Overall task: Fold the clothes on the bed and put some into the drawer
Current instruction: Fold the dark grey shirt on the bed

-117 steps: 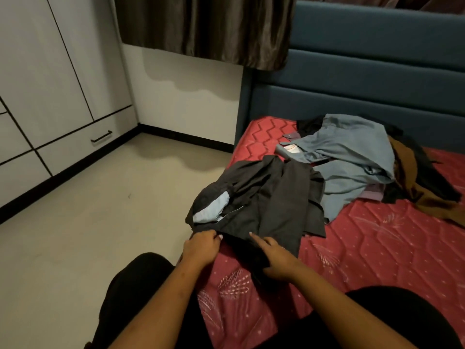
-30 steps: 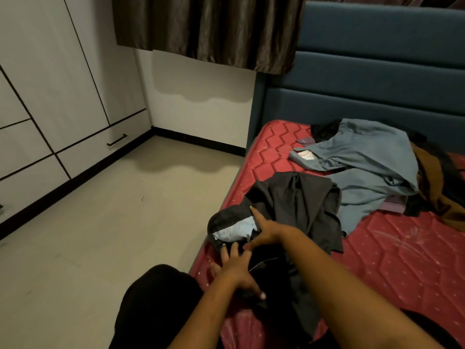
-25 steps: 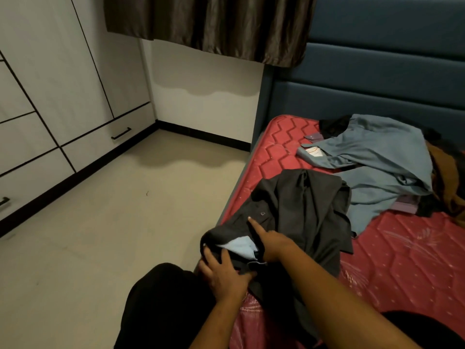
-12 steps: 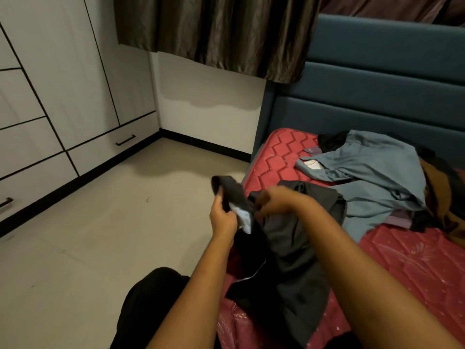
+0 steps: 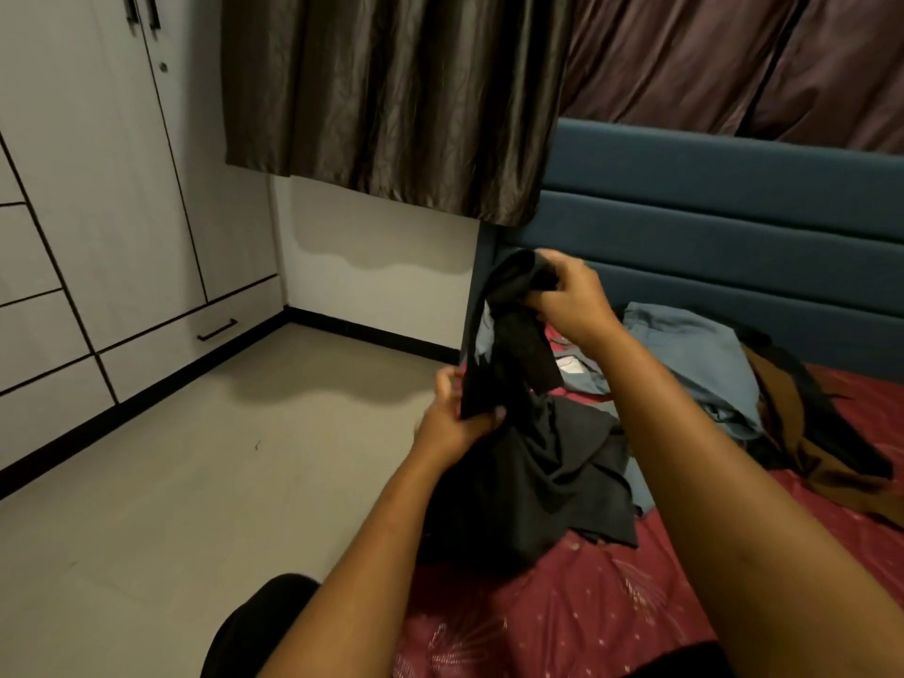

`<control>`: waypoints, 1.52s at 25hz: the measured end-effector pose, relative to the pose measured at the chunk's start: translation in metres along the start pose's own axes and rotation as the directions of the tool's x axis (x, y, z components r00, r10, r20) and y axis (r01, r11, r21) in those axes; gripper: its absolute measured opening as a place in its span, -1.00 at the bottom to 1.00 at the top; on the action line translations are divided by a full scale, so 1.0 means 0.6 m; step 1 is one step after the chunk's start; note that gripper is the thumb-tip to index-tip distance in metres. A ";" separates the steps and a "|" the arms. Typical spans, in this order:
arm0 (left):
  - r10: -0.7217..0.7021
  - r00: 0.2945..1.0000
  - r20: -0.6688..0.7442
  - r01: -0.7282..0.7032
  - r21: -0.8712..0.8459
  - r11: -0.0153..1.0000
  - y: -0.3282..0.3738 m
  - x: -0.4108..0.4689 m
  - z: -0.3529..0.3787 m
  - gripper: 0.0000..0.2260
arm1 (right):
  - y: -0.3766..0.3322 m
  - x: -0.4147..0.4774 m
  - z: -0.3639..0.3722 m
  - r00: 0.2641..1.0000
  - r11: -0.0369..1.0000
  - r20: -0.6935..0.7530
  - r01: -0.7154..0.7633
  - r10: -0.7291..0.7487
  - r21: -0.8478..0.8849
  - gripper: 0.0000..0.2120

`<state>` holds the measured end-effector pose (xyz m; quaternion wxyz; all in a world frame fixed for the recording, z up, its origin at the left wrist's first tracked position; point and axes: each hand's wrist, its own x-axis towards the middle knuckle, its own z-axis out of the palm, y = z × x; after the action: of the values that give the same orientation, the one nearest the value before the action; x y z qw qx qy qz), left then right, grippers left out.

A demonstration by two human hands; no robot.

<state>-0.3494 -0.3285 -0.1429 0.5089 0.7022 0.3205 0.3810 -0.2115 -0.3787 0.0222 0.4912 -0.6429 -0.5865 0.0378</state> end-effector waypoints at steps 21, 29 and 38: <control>0.547 0.828 0.125 -0.143 0.990 -0.010 0.306 0.062 -0.072 -0.59 | -0.015 -0.058 -0.262 0.758 0.538 -0.468 -0.652 0.454 -0.534 -0.68; -0.480 0.836 0.265 -0.020 0.890 0.456 -0.189 -0.153 0.141 -0.32 | 0.349 -0.304 0.016 0.484 0.470 0.315 -0.239 0.816 -0.850 -0.53; -0.621 0.603 0.500 -0.054 0.803 0.594 -0.145 -0.138 0.061 -0.52 | 0.324 -0.320 0.098 0.297 0.687 0.630 -0.150 0.717 -0.711 -0.71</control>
<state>-0.3653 -0.3911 -0.2507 0.3122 0.8664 0.3298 -0.2077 -0.1681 -0.4628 -0.2405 -0.1189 -0.7695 -0.5258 0.3425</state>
